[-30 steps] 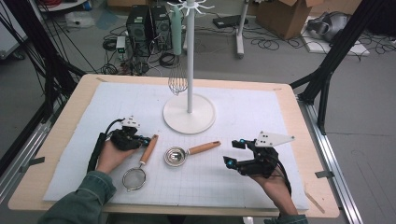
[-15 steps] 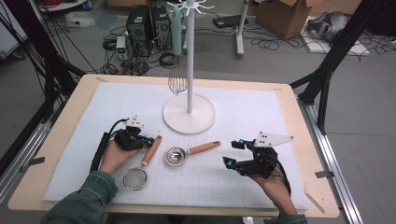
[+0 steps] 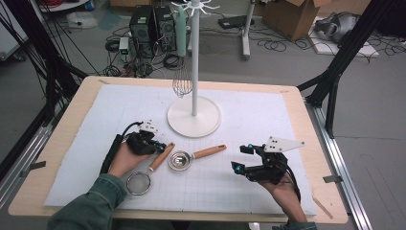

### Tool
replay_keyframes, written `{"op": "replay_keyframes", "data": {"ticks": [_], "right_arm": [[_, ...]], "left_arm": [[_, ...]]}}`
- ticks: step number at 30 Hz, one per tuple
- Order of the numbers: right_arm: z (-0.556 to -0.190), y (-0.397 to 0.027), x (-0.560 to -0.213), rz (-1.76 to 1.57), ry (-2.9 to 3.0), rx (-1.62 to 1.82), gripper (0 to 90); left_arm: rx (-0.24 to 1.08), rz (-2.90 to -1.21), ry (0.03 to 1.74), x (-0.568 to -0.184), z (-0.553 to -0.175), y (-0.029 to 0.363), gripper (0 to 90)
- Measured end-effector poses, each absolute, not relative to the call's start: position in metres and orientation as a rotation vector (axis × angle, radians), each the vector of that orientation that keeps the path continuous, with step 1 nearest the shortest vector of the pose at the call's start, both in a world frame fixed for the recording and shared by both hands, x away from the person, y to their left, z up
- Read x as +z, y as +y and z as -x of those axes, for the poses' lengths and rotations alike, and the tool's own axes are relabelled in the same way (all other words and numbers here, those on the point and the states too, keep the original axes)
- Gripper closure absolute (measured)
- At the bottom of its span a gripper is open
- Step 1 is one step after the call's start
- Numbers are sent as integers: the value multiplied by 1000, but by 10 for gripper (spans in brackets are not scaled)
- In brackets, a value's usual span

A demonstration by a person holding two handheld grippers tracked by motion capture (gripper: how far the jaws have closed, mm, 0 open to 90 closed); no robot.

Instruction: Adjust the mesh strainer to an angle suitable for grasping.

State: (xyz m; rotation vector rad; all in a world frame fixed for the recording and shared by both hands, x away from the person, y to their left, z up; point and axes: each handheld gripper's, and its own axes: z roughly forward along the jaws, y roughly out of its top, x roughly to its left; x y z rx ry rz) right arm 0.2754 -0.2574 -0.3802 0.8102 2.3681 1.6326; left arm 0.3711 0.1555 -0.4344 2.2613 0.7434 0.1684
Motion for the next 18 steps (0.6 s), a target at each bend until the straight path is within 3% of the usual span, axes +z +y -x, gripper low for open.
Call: {"op": "replay_keyframes", "data": {"ticks": [18], "right_arm": [[-274,-256,-380,-814,2366,1640,283]], "left_arm": [[180,-2221,665,-412,-344,163,862]]}}
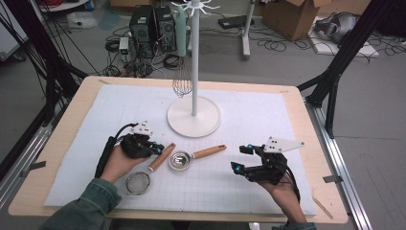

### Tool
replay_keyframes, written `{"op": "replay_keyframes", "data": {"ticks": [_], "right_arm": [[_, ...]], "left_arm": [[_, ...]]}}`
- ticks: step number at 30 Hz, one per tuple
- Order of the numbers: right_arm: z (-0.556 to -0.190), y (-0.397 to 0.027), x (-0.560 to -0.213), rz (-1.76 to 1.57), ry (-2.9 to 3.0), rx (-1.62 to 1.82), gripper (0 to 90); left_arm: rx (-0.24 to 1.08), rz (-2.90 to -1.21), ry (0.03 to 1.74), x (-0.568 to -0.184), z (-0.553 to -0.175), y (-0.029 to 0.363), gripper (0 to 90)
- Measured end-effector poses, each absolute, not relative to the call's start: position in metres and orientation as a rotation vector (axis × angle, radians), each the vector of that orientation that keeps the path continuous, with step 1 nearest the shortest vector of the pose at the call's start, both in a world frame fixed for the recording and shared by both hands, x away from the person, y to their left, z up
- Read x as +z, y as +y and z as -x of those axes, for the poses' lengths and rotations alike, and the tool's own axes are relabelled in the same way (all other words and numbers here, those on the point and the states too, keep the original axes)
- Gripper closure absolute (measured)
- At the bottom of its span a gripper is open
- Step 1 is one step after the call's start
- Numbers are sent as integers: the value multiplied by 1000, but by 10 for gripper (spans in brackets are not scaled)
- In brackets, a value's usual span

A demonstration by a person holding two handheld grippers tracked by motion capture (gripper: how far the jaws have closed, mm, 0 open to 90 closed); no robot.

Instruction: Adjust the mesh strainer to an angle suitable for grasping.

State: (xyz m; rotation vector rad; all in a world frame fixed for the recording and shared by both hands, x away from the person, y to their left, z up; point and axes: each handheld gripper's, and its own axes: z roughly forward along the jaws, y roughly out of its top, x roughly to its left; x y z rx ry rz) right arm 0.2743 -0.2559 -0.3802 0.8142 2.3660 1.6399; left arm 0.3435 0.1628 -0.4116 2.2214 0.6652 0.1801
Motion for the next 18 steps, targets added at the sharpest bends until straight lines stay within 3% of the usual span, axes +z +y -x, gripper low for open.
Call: {"op": "replay_keyframes", "data": {"ticks": [18], "right_arm": [[-274,-253,-381,-809,2368,1641,283]], "left_arm": [[115,-2281,550,-418,-288,150,887]]}}
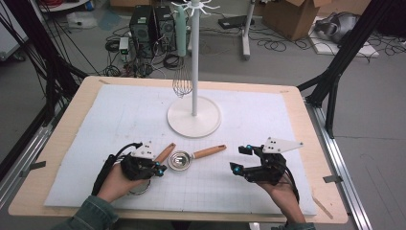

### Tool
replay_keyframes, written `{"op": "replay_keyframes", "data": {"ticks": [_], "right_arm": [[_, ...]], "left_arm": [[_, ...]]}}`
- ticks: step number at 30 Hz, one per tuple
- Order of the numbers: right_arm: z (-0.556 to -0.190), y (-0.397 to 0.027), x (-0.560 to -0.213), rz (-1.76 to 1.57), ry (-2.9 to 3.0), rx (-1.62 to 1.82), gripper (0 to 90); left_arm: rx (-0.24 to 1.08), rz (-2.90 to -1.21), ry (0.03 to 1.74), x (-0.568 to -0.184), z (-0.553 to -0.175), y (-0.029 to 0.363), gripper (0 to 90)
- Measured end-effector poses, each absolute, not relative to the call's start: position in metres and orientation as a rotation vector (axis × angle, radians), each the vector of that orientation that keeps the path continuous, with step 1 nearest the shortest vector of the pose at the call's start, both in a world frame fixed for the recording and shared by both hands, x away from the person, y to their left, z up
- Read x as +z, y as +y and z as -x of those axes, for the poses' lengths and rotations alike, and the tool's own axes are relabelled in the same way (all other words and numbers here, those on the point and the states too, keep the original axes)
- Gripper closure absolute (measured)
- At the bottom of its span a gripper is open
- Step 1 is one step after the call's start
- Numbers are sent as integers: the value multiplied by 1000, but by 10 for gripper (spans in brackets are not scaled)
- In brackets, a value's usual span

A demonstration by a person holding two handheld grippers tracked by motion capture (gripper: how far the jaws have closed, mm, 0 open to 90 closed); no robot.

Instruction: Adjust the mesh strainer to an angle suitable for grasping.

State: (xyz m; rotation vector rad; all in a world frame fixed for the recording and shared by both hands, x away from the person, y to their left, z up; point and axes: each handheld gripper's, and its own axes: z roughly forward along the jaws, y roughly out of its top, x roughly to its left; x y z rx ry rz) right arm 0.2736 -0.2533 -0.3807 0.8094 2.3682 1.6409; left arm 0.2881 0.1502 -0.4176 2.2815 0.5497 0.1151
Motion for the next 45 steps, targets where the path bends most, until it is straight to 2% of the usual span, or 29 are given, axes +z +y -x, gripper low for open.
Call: {"op": "replay_keyframes", "data": {"ticks": [15,28,45], "right_arm": [[-274,-249,-379,-805,2368,1651,283],[-276,-246,-378,-799,2369,1659,283],[-278,-240,-378,-790,2381,1653,283]], "left_arm": [[86,-2369,526,-430,-265,155,888],[98,-2415,501,-427,-264,163,890],[162,-2446,550,-425,-268,187,890]]}}
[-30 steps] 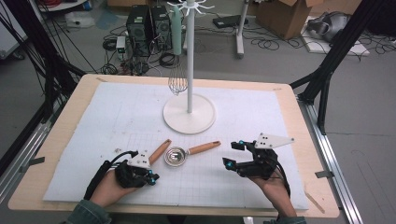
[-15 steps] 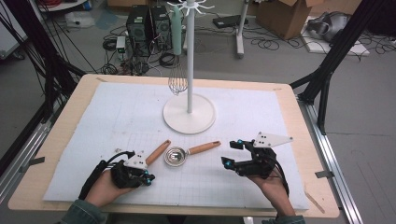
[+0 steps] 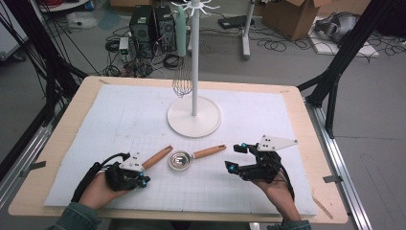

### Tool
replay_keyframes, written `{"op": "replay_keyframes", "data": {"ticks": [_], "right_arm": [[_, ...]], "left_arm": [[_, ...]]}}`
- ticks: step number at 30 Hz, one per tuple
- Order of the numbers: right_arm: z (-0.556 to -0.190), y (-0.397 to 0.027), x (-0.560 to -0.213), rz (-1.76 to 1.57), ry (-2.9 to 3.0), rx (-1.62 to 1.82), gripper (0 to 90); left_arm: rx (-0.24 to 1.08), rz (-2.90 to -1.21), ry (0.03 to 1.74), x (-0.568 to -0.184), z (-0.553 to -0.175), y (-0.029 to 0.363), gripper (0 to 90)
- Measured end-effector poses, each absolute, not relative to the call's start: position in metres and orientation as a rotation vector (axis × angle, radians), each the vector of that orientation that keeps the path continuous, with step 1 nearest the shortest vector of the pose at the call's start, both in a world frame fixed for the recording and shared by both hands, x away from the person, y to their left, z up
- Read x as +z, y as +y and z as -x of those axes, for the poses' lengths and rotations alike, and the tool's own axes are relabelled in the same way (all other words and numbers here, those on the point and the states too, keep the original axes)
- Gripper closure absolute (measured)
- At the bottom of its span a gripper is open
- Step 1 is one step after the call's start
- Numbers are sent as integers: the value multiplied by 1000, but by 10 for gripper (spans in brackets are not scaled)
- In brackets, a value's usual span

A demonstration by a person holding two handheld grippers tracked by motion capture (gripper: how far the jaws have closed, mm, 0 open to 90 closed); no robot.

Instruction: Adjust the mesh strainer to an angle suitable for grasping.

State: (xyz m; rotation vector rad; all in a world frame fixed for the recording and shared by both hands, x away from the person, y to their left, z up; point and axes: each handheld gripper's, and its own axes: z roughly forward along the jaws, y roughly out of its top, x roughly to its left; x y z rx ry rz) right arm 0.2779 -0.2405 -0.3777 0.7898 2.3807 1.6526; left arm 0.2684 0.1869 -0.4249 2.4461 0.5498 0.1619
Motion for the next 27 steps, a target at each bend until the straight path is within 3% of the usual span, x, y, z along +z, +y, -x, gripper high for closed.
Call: {"op": "replay_keyframes", "data": {"ticks": [15,27], "right_arm": [[-280,-238,-382,-795,2399,1644,282],[-285,-237,-386,-814,2402,1616,280]], "left_arm": [[193,-2426,590,-425,-272,202,887],[186,-2281,610,-408,-276,220,769]]}}
